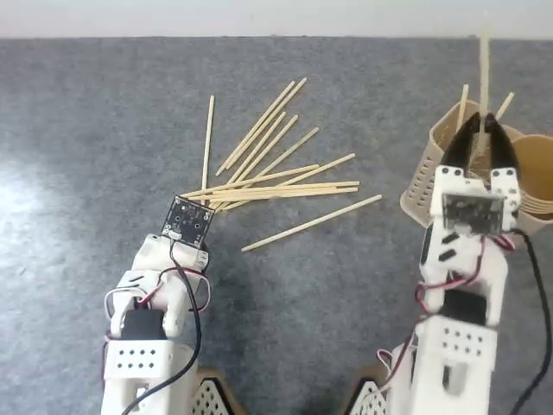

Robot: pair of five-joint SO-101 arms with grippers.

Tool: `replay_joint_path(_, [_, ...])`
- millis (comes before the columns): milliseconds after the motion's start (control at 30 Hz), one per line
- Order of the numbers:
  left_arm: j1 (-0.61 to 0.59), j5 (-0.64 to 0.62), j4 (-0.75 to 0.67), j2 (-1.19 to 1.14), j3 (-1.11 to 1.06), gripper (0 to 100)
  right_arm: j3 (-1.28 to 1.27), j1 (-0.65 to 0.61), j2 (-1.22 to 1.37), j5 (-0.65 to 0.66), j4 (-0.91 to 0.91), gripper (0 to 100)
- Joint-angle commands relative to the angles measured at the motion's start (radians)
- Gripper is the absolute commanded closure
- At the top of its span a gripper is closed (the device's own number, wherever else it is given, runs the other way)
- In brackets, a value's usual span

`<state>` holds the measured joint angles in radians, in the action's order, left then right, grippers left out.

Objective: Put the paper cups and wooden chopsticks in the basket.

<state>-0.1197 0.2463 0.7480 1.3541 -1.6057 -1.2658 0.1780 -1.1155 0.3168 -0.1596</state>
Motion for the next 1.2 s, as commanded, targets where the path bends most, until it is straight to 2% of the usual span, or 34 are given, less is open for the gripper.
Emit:
replay_joint_path(0, [-0.002,-0.011,-0.029,0.006,0.005,90,0.041,0.03,0.142,-0.097,-0.076,99.2])
replay_joint_path(200, [-0.002,-0.011,-0.029,0.006,0.005,90,0.083,0.033,0.302,-0.229,-0.091,99.2])
replay_joint_path(333, [-0.002,-0.011,-0.029,0.006,0.005,90,0.084,0.028,0.321,-0.247,-0.084,98.5])
replay_joint_path(400, [-0.002,-0.011,-0.029,0.006,0.005,90,0.084,0.028,0.321,-0.247,-0.082,93.4])
replay_joint_path(500, [-0.002,-0.011,-0.029,0.006,0.005,90,0.083,0.031,0.321,-0.247,-0.081,79.4])
replay_joint_path(567, [-0.002,-0.011,-0.029,0.006,0.005,90,0.08,0.031,0.32,-0.245,-0.081,75.8])
replay_joint_path(900, [-0.002,-0.011,-0.029,0.006,0.005,90,0.08,0.024,0.196,-0.252,0.027,75.8])
replay_joint_path(967, [-0.002,-0.011,-0.029,0.006,0.005,90,0.086,-0.013,0.134,-0.245,0.067,75.8])
replay_joint_path(1067, [-0.002,-0.011,-0.029,0.006,0.005,90,0.123,-0.093,-0.007,-0.213,0.2,77.5])
replay_joint_path(1167, [-0.002,-0.011,-0.029,0.006,0.005,90,0.227,-0.173,-0.104,-0.169,0.38,84.2])
